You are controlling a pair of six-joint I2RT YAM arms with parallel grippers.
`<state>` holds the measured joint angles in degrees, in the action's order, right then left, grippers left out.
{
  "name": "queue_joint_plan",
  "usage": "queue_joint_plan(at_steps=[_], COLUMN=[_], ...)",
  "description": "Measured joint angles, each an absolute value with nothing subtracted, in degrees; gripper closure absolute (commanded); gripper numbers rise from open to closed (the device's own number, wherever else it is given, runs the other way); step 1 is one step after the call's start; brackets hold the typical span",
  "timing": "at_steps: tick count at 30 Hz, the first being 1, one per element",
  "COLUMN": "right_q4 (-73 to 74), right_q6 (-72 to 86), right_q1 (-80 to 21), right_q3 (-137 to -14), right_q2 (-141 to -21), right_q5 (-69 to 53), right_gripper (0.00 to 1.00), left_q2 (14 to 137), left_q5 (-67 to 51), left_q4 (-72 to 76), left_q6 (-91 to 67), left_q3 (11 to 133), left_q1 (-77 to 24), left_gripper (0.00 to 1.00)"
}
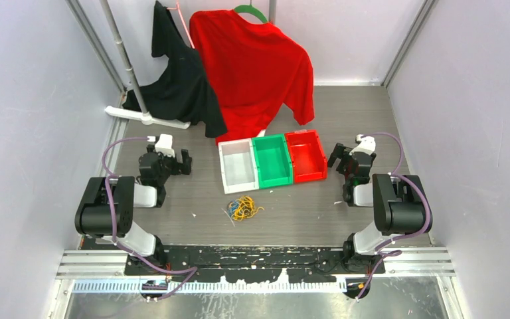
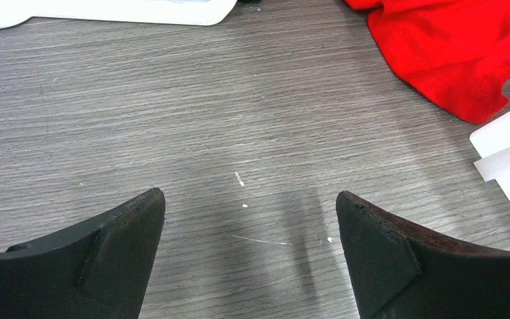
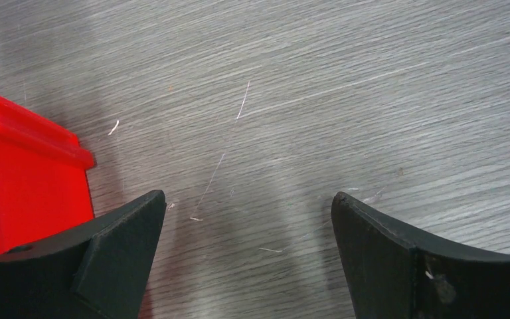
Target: Untangle the cables
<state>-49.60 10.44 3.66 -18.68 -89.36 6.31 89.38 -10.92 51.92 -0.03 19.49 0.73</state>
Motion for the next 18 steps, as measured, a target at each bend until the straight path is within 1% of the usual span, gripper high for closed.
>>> queue_joint_plan(at_steps=[13, 18], right_q4=[-48.88, -36.91], right_q6=[10.63, 13.78], right_q1=[3.66, 3.62], right_q3=[-18.92, -23.92], right_q2=[-89.21, -83.94], right_q5=[6.87, 16.21], right_gripper=[0.00, 0.00], left_q2=[89.38, 89.21], left_q5=[-10.90, -10.63], left_q4=[51.92, 51.35], left_q6=[-0.01, -0.03], left_q3=[19.49, 19.55], left_q1=[0.73, 0.80], left_gripper=[0.00, 0.01])
